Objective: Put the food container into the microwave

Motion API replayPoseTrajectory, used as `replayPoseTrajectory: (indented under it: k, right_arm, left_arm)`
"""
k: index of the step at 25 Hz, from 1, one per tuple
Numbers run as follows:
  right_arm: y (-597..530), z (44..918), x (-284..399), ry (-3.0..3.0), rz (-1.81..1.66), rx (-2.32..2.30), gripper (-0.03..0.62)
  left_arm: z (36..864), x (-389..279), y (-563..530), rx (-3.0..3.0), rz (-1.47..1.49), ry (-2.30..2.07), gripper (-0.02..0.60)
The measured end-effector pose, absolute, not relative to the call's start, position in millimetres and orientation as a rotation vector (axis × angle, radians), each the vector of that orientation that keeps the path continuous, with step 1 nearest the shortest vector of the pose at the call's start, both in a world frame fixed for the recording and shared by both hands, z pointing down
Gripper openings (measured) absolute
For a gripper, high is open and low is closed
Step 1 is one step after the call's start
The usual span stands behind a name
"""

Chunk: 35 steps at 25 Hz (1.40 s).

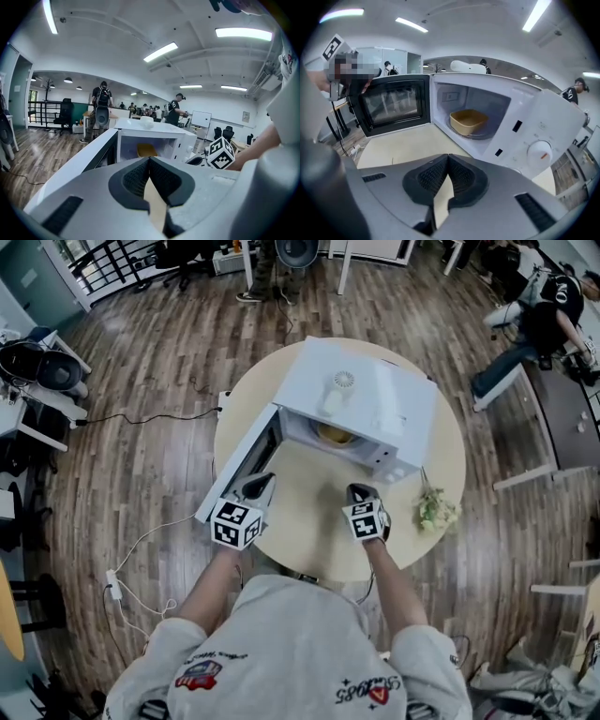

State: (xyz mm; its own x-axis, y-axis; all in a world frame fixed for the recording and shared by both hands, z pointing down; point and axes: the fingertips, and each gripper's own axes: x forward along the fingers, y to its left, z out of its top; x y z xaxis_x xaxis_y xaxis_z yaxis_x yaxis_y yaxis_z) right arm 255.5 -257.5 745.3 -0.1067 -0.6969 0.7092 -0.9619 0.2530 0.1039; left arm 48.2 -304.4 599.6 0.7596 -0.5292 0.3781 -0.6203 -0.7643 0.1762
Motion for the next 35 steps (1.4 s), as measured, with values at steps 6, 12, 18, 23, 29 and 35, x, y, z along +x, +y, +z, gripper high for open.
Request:
replayPoseTrajectory:
  k: [6, 12, 18, 23, 29, 35]
  right_arm:
    - [-243.8, 718.3, 278.1, -1.927, 0.607, 1.660, 0.006]
    - [-236.4, 679.1, 298.9, -1.993, 0.612, 1.796, 0.006]
    - [-222.2, 634.0, 316.5, -2.062, 0.551, 1.881, 0.005]
    - [-206.1, 588.6, 333.9, -2.110, 0.440, 1.936, 0.003]
    - [-187.2, 542.7, 337.4, -2.176, 0.313, 1.957, 0.003]
    - [-178.1, 511.8, 335.2, -2.206, 0.238, 2.010, 0.002]
  left_arm:
    - [595.1, 61.0, -302.1, 2.682, 0.453, -0.873, 0.005]
    - [592.1, 74.0, -304.9, 2.692, 0.451, -0.867, 0.005]
    - [585.4, 91.2, -303.6, 2.737, 0.432, -0.870, 0.005]
    - [573.5, 104.7, -300.2, 2.770, 0.403, -0.867, 0.005]
    - [545.9, 122.3, -291.4, 2.833, 0.348, -0.835, 0.005]
    - [524.6, 127.0, -288.4, 2.865, 0.293, -0.833, 0.005]
